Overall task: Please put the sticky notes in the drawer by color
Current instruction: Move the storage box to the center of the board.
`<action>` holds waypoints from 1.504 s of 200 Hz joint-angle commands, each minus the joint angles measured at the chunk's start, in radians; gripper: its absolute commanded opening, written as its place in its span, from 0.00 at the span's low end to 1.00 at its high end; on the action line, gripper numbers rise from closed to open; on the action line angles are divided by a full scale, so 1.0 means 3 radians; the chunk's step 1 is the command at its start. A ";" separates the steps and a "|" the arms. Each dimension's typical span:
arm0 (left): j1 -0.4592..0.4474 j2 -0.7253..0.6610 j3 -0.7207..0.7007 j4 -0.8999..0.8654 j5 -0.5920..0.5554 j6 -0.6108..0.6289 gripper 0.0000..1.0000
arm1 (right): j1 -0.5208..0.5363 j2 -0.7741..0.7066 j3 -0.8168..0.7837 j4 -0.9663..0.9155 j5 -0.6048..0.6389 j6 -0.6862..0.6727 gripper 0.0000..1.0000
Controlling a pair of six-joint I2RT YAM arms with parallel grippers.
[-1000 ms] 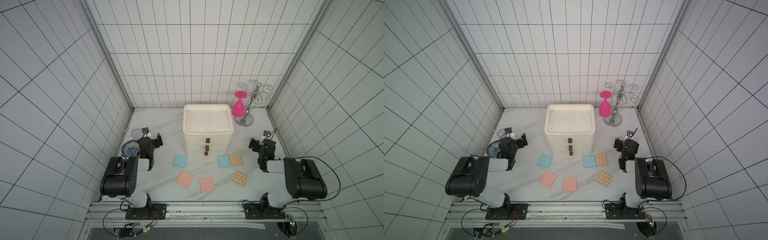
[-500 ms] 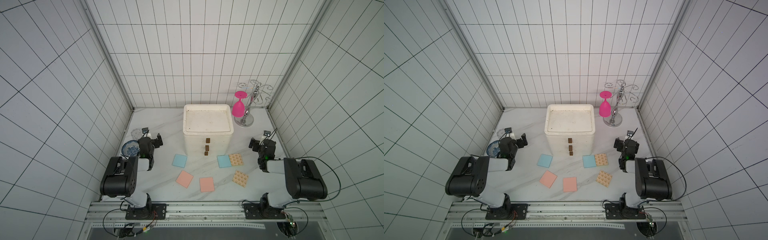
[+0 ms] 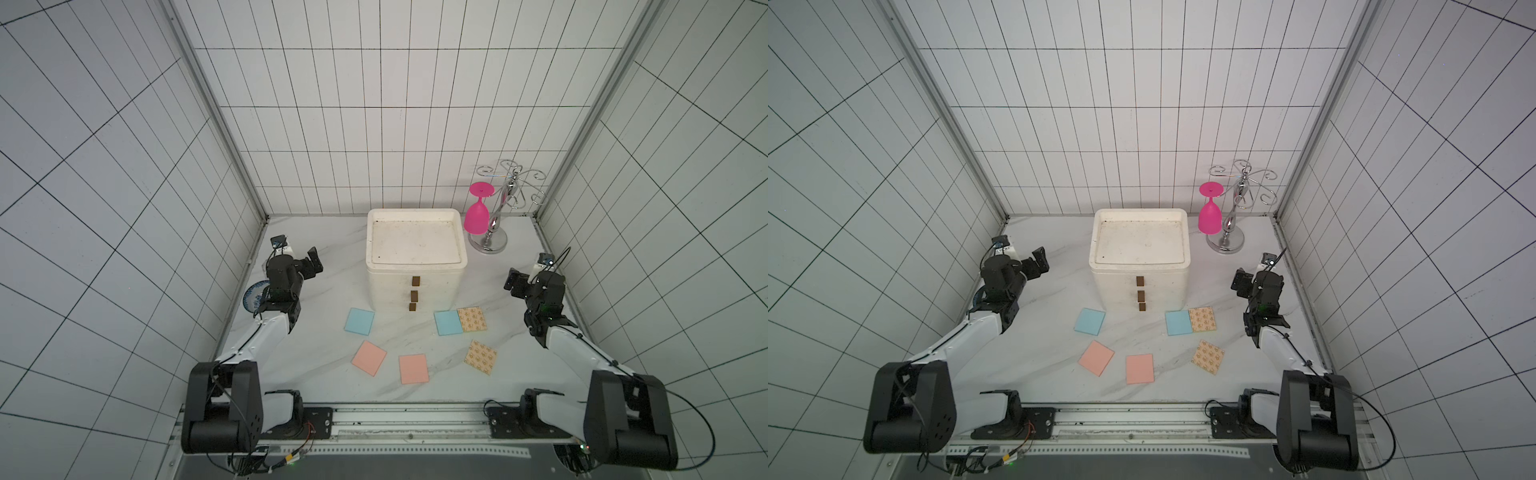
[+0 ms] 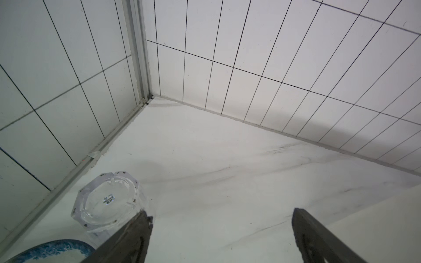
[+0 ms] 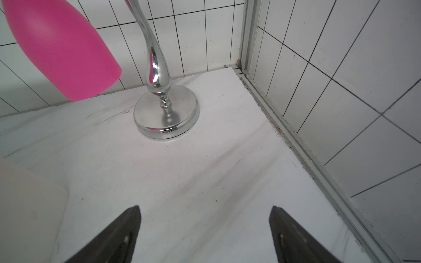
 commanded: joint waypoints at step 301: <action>-0.1012 0.0547 0.0855 -0.1477 0.1659 -0.1137 0.99 | 0.1930 0.1419 0.1892 -0.1521 -0.0096 0.0576 0.82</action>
